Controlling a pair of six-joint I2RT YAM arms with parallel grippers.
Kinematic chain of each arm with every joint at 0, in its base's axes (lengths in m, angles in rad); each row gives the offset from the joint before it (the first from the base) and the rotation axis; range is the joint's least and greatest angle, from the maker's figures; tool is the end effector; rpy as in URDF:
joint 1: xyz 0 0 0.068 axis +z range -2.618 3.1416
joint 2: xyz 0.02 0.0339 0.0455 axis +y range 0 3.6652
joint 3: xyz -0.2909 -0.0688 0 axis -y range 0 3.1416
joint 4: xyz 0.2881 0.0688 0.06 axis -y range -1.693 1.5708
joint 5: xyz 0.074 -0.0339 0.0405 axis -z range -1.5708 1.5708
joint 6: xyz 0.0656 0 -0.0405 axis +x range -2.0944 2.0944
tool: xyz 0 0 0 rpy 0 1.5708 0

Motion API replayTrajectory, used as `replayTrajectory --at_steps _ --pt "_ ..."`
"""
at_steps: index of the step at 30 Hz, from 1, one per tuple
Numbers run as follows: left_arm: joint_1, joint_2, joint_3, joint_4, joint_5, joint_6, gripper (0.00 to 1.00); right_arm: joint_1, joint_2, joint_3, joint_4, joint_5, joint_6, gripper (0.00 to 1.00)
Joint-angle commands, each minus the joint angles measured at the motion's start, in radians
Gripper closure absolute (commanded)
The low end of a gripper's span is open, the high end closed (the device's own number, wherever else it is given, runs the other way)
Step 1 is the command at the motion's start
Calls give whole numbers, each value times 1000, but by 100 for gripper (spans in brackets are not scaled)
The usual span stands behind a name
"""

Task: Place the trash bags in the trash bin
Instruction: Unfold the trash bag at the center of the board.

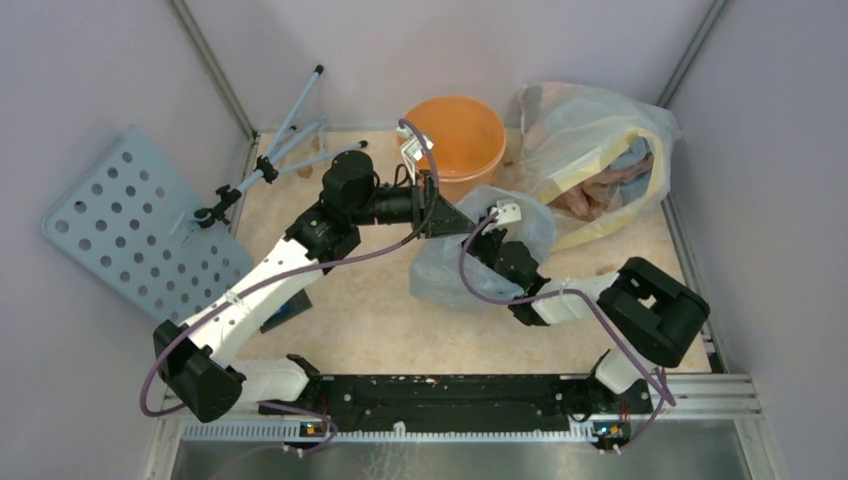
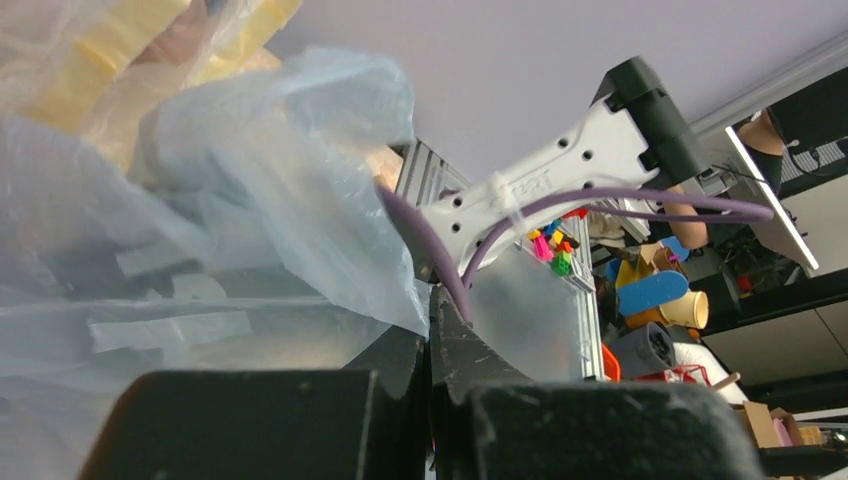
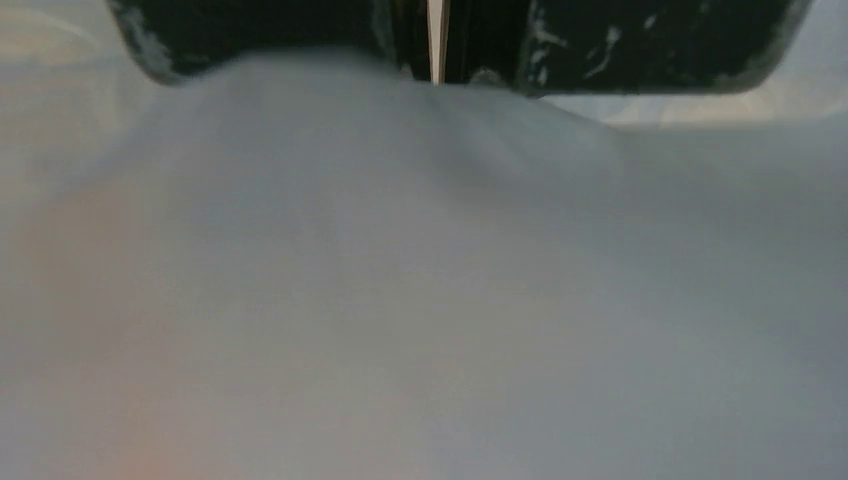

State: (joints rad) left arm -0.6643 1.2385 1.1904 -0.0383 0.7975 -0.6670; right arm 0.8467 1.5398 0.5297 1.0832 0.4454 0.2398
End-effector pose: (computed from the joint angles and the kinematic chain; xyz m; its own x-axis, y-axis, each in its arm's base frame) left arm 0.2349 -0.2436 0.4242 -0.6670 -0.0265 -0.7445 0.7373 0.1197 -0.6648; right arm 0.2516 0.2418 0.2019 -0.0460 0.2716 -0.9613 -0.3917 0.8804 0.2674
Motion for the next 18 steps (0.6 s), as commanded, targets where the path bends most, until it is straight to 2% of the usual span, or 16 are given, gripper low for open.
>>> replayTrajectory --at_steps 1,10,14,18 --pt "-4 26 112 85 39 -20 100 2 79 30 28 -42 77 100" --pt "-4 35 169 196 59 -89 100 3 142 38 -25 -66 90 100" --pt "-3 34 218 94 13 -22 100 9 102 0 -6 -71 74 100" --pt "-2 30 203 -12 -44 48 100 40 7 -18 -21 -78 -17 100"
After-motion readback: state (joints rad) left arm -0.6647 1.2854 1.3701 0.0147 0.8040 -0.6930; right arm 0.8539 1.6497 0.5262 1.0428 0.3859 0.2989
